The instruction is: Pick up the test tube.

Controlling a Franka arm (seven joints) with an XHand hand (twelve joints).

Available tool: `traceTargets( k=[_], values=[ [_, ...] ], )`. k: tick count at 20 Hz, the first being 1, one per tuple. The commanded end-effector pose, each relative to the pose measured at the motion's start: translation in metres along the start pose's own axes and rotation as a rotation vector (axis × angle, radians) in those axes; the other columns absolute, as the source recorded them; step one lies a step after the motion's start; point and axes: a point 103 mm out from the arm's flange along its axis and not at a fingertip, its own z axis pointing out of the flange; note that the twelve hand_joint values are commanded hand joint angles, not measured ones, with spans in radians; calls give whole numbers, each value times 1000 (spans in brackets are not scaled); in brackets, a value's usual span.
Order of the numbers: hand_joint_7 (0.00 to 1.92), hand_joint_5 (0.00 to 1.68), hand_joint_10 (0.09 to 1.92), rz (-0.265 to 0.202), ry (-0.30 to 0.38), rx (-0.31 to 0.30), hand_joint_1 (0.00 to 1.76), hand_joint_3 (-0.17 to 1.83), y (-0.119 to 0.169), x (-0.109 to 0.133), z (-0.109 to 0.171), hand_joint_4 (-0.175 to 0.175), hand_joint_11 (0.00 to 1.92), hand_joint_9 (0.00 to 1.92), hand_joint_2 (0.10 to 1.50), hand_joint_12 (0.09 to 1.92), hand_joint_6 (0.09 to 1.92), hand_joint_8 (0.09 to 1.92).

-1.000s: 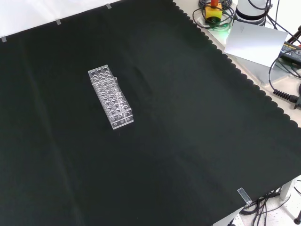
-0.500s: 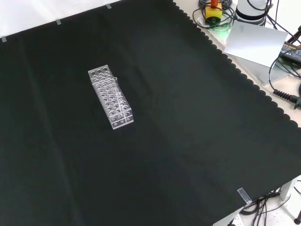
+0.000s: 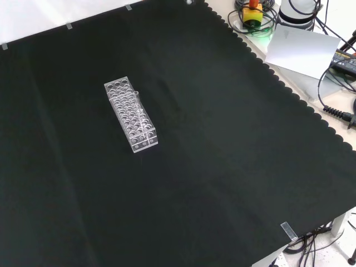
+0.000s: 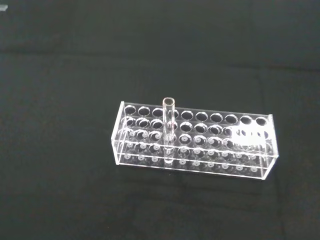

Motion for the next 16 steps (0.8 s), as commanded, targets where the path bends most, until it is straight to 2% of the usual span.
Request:
traceTargets(
  k=[1,6,11,16],
  values=[
    [41,0,216,-41,-14,44,444,120,50,15,19,-12,0,5,978,698,87,87],
    [48,8,369,-39,7,82,462,100,75,16,45,-24,0,0,987,858,87,153],
    [5,111,581,-4,9,112,520,76,100,3,68,-53,0,0,986,1084,87,635],
    [86,208,762,19,-12,145,571,68,120,-11,82,-83,0,0,974,1194,87,835]
  ],
)
